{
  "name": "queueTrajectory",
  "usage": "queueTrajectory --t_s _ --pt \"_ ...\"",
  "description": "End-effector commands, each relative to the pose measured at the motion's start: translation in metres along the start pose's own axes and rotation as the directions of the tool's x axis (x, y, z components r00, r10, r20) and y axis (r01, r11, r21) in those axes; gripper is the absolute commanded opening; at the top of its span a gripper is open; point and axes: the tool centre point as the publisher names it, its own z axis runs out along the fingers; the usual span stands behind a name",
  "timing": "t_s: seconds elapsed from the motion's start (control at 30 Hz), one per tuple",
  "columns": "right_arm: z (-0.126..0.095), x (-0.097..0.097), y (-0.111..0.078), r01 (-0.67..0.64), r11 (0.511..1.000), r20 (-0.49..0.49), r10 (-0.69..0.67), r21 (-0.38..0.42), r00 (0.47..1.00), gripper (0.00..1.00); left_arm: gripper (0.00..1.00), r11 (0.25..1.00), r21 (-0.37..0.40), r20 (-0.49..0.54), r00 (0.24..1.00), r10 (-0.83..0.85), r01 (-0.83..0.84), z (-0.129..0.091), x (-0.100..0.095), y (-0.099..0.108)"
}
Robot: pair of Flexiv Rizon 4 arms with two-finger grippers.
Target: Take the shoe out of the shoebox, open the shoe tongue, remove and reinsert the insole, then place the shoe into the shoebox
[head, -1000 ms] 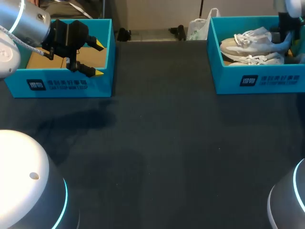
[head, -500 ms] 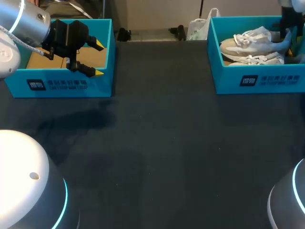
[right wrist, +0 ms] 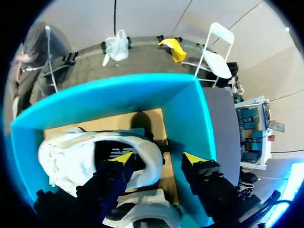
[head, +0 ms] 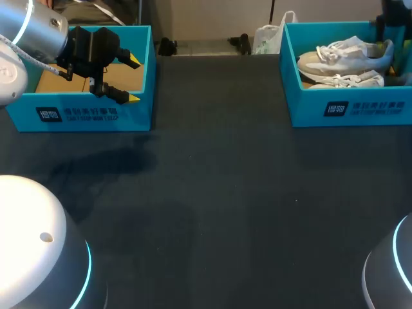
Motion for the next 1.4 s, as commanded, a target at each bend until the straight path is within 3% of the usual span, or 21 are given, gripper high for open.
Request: queueTrajectory --t_s 0.03,0.3,0.73,0.87,1.07,1.13,1.2,1.4 --pt "-0.018 -0.005 -0.012 0.013 1.000 -0.030 -0.014 -0.022 0.999 0.73 1.00 1.000 -0.003 -0.002 1.000 0.000 0.000 0.000 -0.001 0.000" --pt "-0.045 -0.002 -0.026 0.046 0.998 -0.070 -0.048 -0.035 0.996 0.75 1.00 1.000 -0.003 -0.002 1.000 0.000 0.000 0.000 -0.001 0.000" --pt "-0.105 0.006 -0.067 0.090 0.990 -0.155 -0.106 -0.107 0.982 0.93 1.00 1.000 -0.003 -0.002 1.000 0.000 0.000 0.000 -0.001 0.000" --pt "-0.115 0.011 -0.075 0.102 0.988 -0.161 -0.120 -0.117 0.980 0.87 1.00 1.000 -0.003 -0.002 1.000 0.000 0.000 0.000 -0.001 0.000" --pt "-0.123 0.016 -0.084 0.128 0.984 -0.167 -0.147 -0.121 0.975 0.87 1.00 0.973 -0.127 0.070 0.981 -0.182 0.190 0.005 -0.022 -0.012" --pt "-0.126 0.016 -0.088 0.139 0.983 -0.170 -0.158 -0.120 0.973 0.89 1.00 0.963 -0.128 0.074 0.971 -0.229 0.237 0.005 -0.027 -0.013" --pt "-0.130 0.016 -0.095 0.156 0.981 -0.174 -0.175 -0.119 0.969 1.00 1.00 0.940 -0.159 0.117 0.951 -0.285 0.301 0.005 -0.031 -0.016" --pt "-0.134 0.014 -0.098 0.157 0.980 -0.174 -0.177 -0.124 0.969 1.00 1.00 0.877 -0.208 0.183 0.898 -0.400 0.433 0.006 -0.037 -0.022"
